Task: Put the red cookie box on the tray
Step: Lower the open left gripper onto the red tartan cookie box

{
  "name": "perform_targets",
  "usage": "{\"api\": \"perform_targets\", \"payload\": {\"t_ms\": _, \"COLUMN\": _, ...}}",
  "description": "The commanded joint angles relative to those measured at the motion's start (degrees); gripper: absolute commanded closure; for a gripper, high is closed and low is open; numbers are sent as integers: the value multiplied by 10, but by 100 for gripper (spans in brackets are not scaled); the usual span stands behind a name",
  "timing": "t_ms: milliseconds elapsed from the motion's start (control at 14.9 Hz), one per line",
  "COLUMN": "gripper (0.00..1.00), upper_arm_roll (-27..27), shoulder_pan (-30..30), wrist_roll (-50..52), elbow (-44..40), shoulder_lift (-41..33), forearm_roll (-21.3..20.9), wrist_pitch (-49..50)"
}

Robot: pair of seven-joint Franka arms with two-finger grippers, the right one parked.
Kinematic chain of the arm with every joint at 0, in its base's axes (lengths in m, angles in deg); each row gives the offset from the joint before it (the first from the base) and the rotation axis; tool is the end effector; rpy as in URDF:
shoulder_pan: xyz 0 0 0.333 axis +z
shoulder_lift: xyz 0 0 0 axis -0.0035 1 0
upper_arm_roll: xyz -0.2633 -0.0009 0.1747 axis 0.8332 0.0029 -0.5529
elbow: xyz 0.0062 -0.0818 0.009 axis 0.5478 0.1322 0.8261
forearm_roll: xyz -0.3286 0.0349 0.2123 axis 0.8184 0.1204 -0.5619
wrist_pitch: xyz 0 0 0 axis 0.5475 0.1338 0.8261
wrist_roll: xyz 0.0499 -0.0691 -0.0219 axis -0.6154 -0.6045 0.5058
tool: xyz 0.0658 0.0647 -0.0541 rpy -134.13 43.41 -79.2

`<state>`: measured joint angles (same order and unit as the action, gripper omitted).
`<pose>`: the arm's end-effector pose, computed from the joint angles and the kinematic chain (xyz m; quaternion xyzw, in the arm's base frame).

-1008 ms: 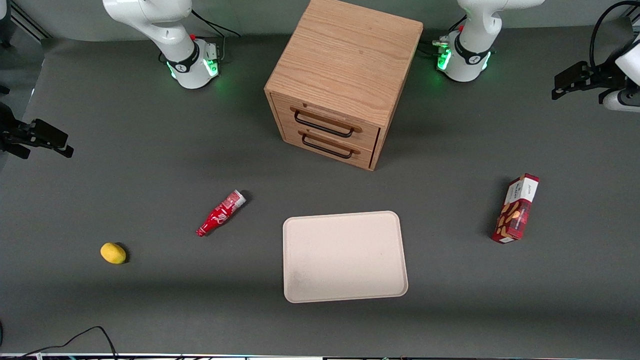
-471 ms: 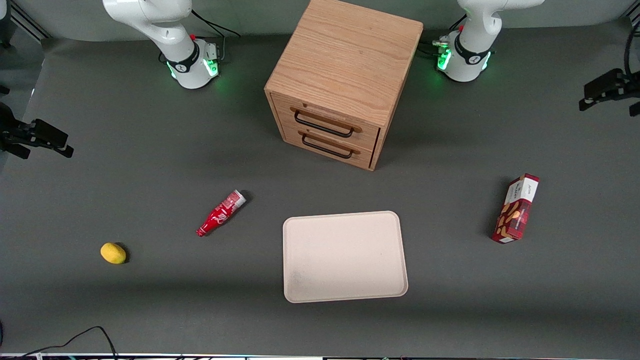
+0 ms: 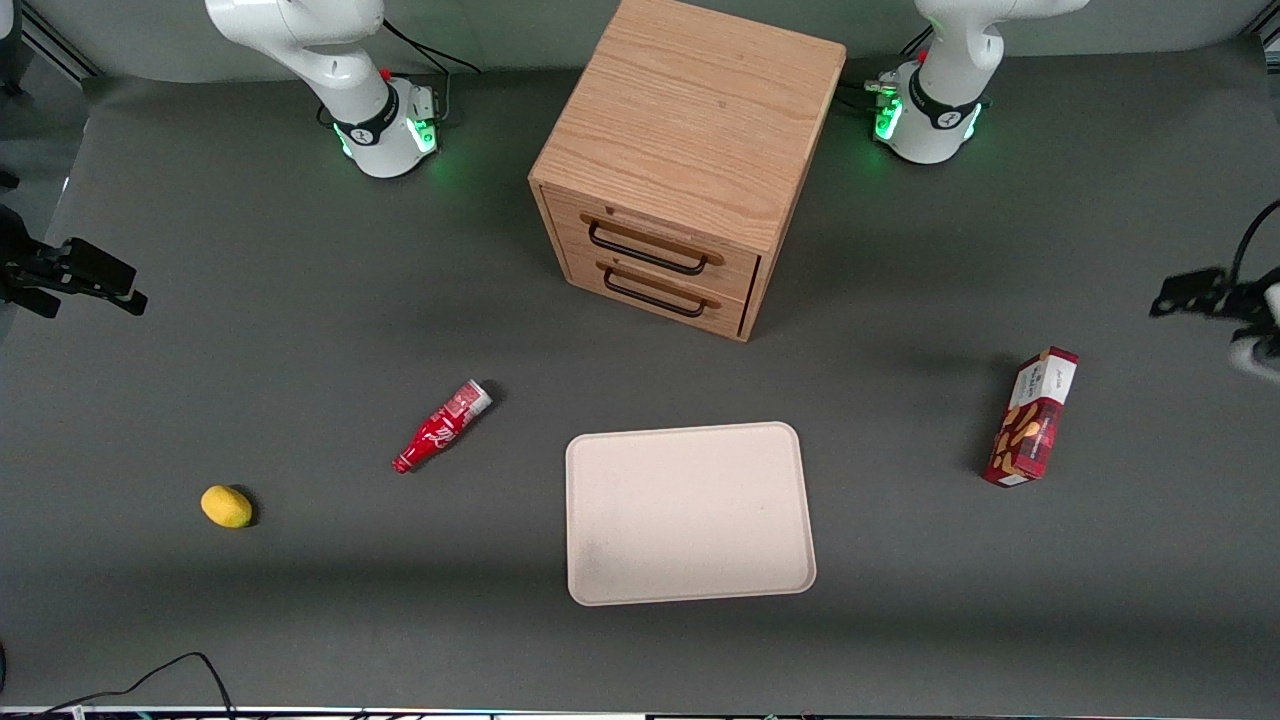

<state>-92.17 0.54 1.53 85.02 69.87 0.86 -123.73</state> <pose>0.6006 0.1002 0.4783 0.9727 -0.2071 -0.1012 0.0278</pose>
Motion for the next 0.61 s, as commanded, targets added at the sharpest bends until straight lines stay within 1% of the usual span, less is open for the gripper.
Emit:
{"api": "perform_targets", "payload": {"t_ms": 0, "gripper": 0, "upper_arm_roll": 2, "shoulder_pan": -2, "wrist_roll": -19, "elbow": 116, "shoulder_lift": -14, "forearm_roll": 5, "wrist_pitch": -125}}
{"api": "perform_targets", "payload": {"t_ms": 67, "gripper": 0, "upper_arm_roll": 2, "shoulder_pan": -2, "wrist_roll": -19, "elbow": 154, "shoulder_lift": -12, "forearm_roll": 12, "wrist_pitch": -178}}
{"api": "perform_targets", "payload": {"t_ms": 202, "gripper": 0, "upper_arm_roll": 6, "shoulder_pan": -4, "wrist_roll": -19, "elbow": 198, "shoulder_lift": 11, "forearm_roll": 40, "wrist_pitch": -264}}
{"api": "perform_targets", "payload": {"t_ms": 538, "gripper": 0, "upper_arm_roll": 35, "shoulder_pan": -6, "wrist_roll": -20, "elbow": 272, "shoulder_lift": 73, "forearm_roll": 61, "wrist_pitch": -455}}
